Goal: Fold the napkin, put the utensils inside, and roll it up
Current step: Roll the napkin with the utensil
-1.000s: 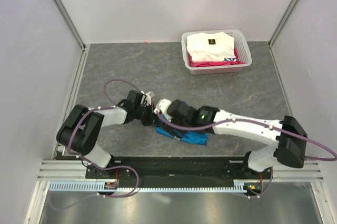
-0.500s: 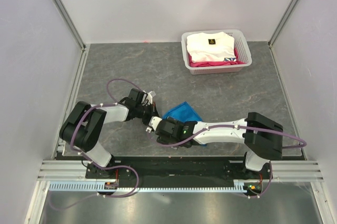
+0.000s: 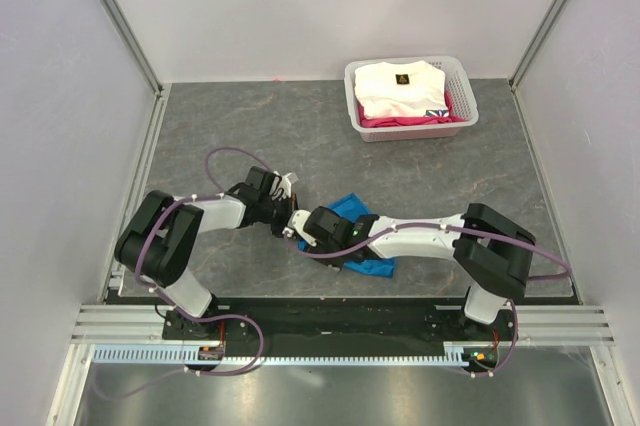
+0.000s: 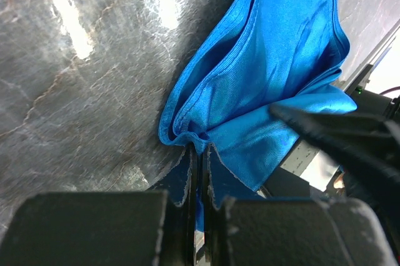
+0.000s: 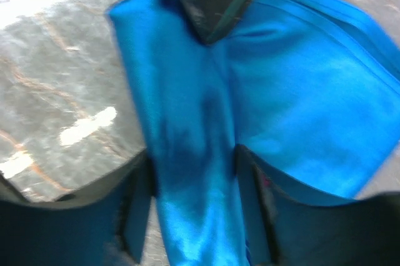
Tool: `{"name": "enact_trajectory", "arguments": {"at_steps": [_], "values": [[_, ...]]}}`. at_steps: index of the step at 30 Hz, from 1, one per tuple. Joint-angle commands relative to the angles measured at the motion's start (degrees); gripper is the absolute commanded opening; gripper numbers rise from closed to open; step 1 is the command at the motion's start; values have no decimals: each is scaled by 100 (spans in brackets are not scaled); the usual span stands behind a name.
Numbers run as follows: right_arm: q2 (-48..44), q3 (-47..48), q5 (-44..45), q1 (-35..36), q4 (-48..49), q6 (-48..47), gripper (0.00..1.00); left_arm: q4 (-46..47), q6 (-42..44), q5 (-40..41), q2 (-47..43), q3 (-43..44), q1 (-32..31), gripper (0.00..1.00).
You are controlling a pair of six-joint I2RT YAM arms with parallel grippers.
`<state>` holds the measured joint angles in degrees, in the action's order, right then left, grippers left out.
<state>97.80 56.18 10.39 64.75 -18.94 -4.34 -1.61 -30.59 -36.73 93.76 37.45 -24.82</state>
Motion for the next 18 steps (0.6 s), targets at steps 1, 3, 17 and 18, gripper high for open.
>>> {"name": "enact_trajectory", "arguments": {"at_steps": [1, 3, 17, 18], "values": [[380, 51, -749, -77, -373, -129, 52, -226, 404, 26, 187, 122, 3, 2], [415, 16, -863, -85, -435, -33, 42, -209, 378, 34, 196, 157, 3, 2], [687, 76, -3155, -867, -971, 381, 27, -191, -96, 1492, -1068, -290, 170, 68], [731, 120, -3288, -937, -1024, 364, 27, -174, -131, 1563, -1174, -413, 179, 69]]}}
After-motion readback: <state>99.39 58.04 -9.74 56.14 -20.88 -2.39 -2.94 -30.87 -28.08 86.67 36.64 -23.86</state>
